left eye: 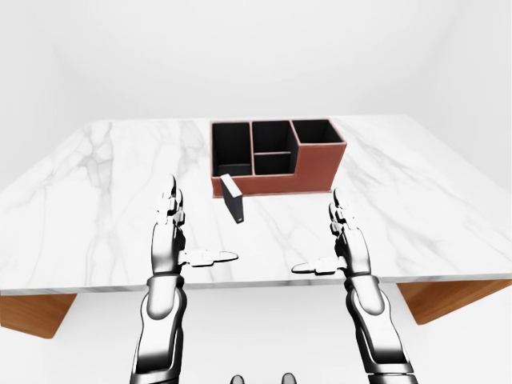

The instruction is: Pick up the book and place it in the right compartment of the caddy.

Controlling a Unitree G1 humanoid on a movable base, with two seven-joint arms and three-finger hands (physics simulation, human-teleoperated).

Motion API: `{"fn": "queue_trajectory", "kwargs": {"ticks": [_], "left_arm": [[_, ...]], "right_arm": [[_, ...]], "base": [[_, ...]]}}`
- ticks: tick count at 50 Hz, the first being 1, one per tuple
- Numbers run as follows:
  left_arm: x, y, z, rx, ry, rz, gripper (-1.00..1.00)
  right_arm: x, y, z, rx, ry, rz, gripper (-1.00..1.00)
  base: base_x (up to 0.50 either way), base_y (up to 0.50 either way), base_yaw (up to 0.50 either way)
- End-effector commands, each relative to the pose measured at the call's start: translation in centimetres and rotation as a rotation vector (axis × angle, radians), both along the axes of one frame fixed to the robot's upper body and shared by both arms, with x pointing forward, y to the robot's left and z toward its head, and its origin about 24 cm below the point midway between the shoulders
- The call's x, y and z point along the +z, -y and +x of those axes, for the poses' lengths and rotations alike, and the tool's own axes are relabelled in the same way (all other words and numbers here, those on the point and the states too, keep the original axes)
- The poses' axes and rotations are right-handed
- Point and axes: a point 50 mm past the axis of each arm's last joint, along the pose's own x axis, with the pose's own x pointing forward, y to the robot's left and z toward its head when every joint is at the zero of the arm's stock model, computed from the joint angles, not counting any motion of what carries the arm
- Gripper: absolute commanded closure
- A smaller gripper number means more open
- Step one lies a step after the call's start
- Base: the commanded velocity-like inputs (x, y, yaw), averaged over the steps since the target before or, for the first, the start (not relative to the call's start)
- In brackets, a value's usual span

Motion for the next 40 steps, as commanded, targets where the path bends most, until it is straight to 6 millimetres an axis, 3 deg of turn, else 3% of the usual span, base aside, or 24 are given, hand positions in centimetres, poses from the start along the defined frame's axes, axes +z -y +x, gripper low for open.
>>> {"fn": "queue_trajectory", "kwargs": {"ticks": [1,34,35,40], "left_arm": [[-0.1,0.0,0.0,0.001,-0.002,-0.001,-1.0],[-0.1,0.0,0.0,0.002,-0.004,-0.003,-1.0],[-0.1,0.0,0.0,0.002,-0.004,-0.003,-1.0],[-0.1,0.0,0.1,0.002,-0.005,-0.003,-1.0]], "right_arm": [[0.0,0.0,0.0,0.001,0.0,-0.003,-1.0],[-0.3,-0.2,-0.1,0.007,-0.012,-0.017,-1.0],[-1.7,-0.1,0.0,0.0,-0.07,-0.019,-1.0],[-0.4,-0.2,-0.1,0.007,-0.017,-0.022,-1.0]], "base": [[0.18,-0.04,0.0],[0.22,-0.02,0.0],[0.23,0.0,0.0],[0.23,0.0,0.0]]}}
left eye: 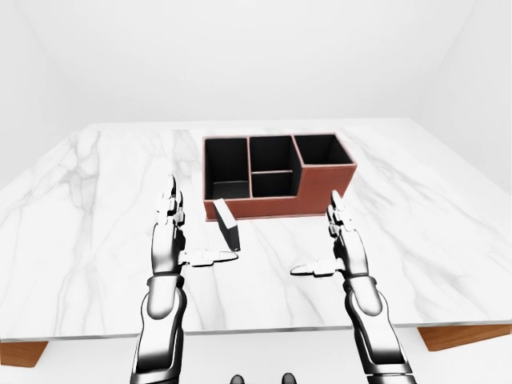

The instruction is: Pick up the book and place it in the right compartment of the caddy.

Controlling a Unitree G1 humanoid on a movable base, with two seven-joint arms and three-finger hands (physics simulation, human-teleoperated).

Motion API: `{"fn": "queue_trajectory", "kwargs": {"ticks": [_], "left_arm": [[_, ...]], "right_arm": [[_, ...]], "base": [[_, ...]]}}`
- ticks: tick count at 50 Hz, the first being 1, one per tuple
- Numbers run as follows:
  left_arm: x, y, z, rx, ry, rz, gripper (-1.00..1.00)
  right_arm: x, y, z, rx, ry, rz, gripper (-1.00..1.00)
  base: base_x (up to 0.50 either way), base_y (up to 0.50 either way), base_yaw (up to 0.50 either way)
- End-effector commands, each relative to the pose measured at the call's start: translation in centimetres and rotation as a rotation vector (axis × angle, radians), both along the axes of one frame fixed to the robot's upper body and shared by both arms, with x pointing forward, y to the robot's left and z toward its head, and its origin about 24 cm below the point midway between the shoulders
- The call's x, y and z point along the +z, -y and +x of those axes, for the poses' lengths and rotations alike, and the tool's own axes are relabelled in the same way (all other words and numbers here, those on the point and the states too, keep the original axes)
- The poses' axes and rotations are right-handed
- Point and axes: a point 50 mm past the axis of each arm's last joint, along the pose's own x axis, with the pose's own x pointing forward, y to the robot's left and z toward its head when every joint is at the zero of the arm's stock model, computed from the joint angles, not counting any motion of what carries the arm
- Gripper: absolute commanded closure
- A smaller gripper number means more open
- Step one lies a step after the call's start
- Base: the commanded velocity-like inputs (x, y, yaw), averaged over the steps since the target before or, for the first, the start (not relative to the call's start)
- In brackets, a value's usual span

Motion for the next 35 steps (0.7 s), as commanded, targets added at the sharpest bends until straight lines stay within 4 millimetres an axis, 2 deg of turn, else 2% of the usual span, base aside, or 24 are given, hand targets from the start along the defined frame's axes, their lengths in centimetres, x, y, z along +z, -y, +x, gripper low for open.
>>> {"fn": "queue_trajectory", "kwargs": {"ticks": [1,6,7,8,11,13,14,17,19,21,23,25,28,35], "left_arm": [[0.0,0.0,0.0,-0.001,-0.001,0.0,-1.0],[-0.1,0.0,0.0,-0.001,-0.004,-0.001,-1.0],[-0.1,0.0,0.0,-0.001,-0.004,0.0,-1.0],[-0.1,0.0,0.1,-0.001,-0.004,-0.001,-1.0],[-0.1,0.0,0.1,-0.002,-0.005,0.0,-1.0],[-0.1,0.0,0.1,-0.002,-0.007,0.0,-1.0],[-0.2,0.0,0.1,-0.002,-0.008,0.0,-1.0],[-0.2,0.0,0.1,-0.002,-0.007,0.0,-1.0],[-0.1,0.0,0.1,-0.001,-0.006,0.0,-1.0],[-0.1,0.0,0.1,-0.001,-0.005,0.0,-1.0],[-0.1,0.0,0.1,-0.002,-0.006,0.0,-1.0],[-0.1,0.0,0.1,-0.001,-0.005,0.0,-1.0],[-0.1,0.1,0.1,-0.002,-0.005,0.0,-1.0],[-0.1,0.1,0.1,-0.003,-0.007,0.0,-1.0]], "right_arm": [[0.2,-0.1,0.0,0.004,0.01,-0.007,-1.0],[0.3,-0.1,-0.1,0.005,0.012,-0.01,-1.0],[-0.7,-0.1,-0.1,0.0,-0.029,-0.008,-1.0],[0.0,-0.1,-0.1,0.004,-0.002,-0.009,-1.0],[0.3,-0.1,-0.1,0.006,0.011,-0.008,-1.0],[-1.8,0.0,-0.1,-0.006,-0.076,-0.007,-1.0],[-0.4,-0.1,-0.1,0.003,-0.017,-0.007,-1.0],[0.3,-0.1,-0.1,0.007,0.011,-0.006,-1.0],[-1.8,0.0,-0.1,-0.005,-0.078,-0.006,-1.0],[-0.4,-0.1,-0.1,0.004,-0.016,-0.005,-1.0],[0.2,-0.1,-0.1,0.007,0.008,-0.006,-1.0],[-0.6,-0.1,-0.1,0.003,-0.027,-0.006,-1.0],[0.1,-0.1,-0.1,0.008,0.003,-0.005,-1.0],[0.1,-0.1,-0.1,0.008,0.002,-0.005,-1.0]], "base": [[0.23,0.0,0.0],[0.23,0.0,0.0],[0.23,0.0,0.0],[0.23,0.0,0.0],[0.23,0.0,0.0],[0.23,0.0,0.0],[0.23,0.0,0.0],[0.23,0.0,0.0],[0.23,0.0,0.0],[0.23,0.0,0.0],[0.23,0.0,0.0],[0.23,0.0,0.0],[0.23,0.0,0.0],[0.23,0.0,0.0]]}}
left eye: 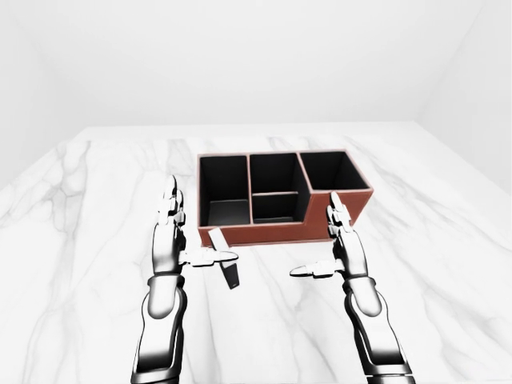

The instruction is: Pick up the book and place it in the right compartment of the caddy.

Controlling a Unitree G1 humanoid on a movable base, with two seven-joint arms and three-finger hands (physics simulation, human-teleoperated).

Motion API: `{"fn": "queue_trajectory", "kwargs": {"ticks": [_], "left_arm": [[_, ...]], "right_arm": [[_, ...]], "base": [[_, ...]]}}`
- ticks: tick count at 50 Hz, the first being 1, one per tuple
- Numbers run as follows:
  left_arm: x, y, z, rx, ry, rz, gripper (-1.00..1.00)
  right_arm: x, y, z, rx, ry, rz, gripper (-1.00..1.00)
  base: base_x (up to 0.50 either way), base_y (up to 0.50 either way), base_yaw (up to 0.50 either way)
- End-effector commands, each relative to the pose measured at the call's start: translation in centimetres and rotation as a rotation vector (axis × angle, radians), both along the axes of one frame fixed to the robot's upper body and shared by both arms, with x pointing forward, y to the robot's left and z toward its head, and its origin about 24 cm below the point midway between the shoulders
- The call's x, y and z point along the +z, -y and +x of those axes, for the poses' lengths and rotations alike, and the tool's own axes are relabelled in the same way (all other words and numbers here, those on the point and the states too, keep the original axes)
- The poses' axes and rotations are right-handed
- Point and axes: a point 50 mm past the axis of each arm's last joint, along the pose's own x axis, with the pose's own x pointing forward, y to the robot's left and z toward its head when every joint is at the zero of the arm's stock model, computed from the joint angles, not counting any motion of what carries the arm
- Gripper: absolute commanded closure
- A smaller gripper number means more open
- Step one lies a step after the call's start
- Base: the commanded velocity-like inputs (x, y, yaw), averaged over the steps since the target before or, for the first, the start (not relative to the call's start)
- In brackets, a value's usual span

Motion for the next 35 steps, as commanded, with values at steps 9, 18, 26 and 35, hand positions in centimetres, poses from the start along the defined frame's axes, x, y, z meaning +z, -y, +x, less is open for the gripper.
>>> {"fn": "queue_trajectory", "kwargs": {"ticks": [9,18,26,35], "left_arm": [[-0.1,0.0,0.1,0.001,-0.004,-0.003,-1.0],[0.0,0.1,0.1,-0.003,0.001,-0.017,-1.0],[0.1,0.1,0.1,0.005,0.007,-0.008,-1.0],[0.2,0.1,0.1,0.009,0.007,0.008,-1.0]], "right_arm": [[0.2,-0.2,-0.2,0.009,0.009,-0.01,-1.0],[-0.3,-0.3,-0.1,0.018,-0.013,-0.011,-1.0],[-2.6,-0.2,-0.1,0.006,-0.111,-0.01,-1.0],[-2.5,-0.1,0.0,0.007,-0.107,-0.011,-1.0]], "base": [[0.14,0.0,0.0],[0.0,0.0,0.0],[0.0,0.0,0.0],[0.0,0.0,0.0]]}}
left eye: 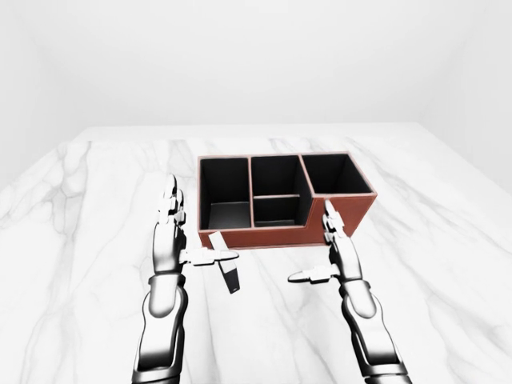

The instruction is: Pick up the book and place it in the right compartment of the caddy.

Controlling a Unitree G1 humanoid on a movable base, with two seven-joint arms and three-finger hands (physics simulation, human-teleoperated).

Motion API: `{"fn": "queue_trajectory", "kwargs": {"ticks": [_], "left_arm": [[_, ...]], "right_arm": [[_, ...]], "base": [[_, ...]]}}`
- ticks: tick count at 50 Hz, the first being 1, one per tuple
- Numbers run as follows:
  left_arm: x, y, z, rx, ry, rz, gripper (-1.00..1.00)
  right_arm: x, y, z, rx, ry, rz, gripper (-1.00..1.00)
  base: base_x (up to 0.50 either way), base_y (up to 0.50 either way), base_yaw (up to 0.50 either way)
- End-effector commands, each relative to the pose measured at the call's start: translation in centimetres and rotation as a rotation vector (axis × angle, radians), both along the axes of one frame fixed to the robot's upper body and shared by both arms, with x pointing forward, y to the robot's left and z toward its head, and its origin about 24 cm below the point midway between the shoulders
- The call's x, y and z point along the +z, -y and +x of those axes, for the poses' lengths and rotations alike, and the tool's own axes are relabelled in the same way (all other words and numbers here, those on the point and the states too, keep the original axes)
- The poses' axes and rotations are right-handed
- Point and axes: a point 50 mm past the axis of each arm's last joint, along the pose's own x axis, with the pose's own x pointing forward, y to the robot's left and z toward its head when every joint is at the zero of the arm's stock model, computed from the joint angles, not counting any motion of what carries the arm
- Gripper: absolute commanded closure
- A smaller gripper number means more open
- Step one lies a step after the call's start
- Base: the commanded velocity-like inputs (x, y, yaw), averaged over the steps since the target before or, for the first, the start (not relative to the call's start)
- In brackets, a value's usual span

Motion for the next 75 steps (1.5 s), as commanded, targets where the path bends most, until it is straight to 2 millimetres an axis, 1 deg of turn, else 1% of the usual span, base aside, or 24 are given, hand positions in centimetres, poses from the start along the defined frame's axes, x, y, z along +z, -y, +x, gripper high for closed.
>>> {"fn": "queue_trajectory", "kwargs": {"ticks": [1,11,16,28,36,37,45,48,52,56,59,68,69,75], "left_arm": [[0.1,0.0,-0.1,0.005,0.003,0.014,-1.0],[0.0,0.1,0.0,0.003,-0.001,0.018,-1.0],[0.0,0.1,0.0,0.001,-0.002,0.019,-1.0],[0.0,0.1,0.1,-0.001,-0.001,0.02,-1.0],[0.0,0.2,0.1,-0.003,-0.003,0.019,-1.0],[-0.1,0.2,0.1,-0.004,-0.005,0.019,-1.0],[-0.2,0.2,0.1,-0.005,-0.011,0.02,-1.0],[-0.3,0.2,0.2,-0.004,-0.013,0.02,-1.0],[-0.3,0.2,0.2,-0.004,-0.013,0.018,-1.0],[-0.2,0.2,0.1,-0.004,-0.01,0.018,-1.0],[-0.2,0.2,0.1,-0.005,-0.009,0.018,-1.0],[-0.2,0.2,0.1,-0.009,-0.01,0.018,-1.0],[-0.2,0.2,0.0,-0.01,-0.011,0.018,-1.0],[-0.2,0.3,0.1,-0.011,-0.011,0.018,-1.0]], "right_arm": [[-0.8,0.1,0.0,-0.004,-0.033,-0.002,-1.0],[-1.4,-0.4,-0.4,0.016,-0.059,-0.011,-1.0],[-1.6,-1.5,-1.1,0.05,-0.066,-0.006,-1.0],[-1.5,-2.8,-1.6,0.077,-0.06,-0.006,-1.0],[-1.5,-4.5,-2.3,0.106,-0.057,-0.022,-1.0],[-1.3,-4.8,-2.5,0.115,-0.054,-0.001,-1.0],[-1.4,-5.8,-3.0,0.131,-0.055,-0.002,-1.0],[-1.2,-6.2,-2.9,0.129,-0.047,0.015,-1.0],[-0.8,-7.1,-3.1,0.138,-0.029,0.026,-1.0],[-1.0,-8.1,-3.2,0.151,-0.032,0.02,-1.0],[-0.7,-8.7,-3.1,0.161,-0.017,0.02,-1.0],[-1.1,-9.7,-2.6,0.173,-0.033,0.027,-1.0],[-1.5,-10.0,-2.5,0.176,-0.048,0.018,-1.0],[-1.9,-10.7,-2.1,0.183,-0.066,0.011,-1.0]], "base": [[0.0,0.0,0.0],[0.0,0.0,0.0],[0.0,0.0,0.0],[0.0,0.0,0.0],[0.0,0.0,0.0],[0.0,0.0,0.0],[0.0,0.0,0.0],[0.0,0.0,0.0],[0.0,0.0,0.0],[0.0,0.0,0.0],[0.0,0.0,0.0],[0.0,0.0,0.0],[0.0,0.0,0.0],[0.0,0.0,0.0]]}}
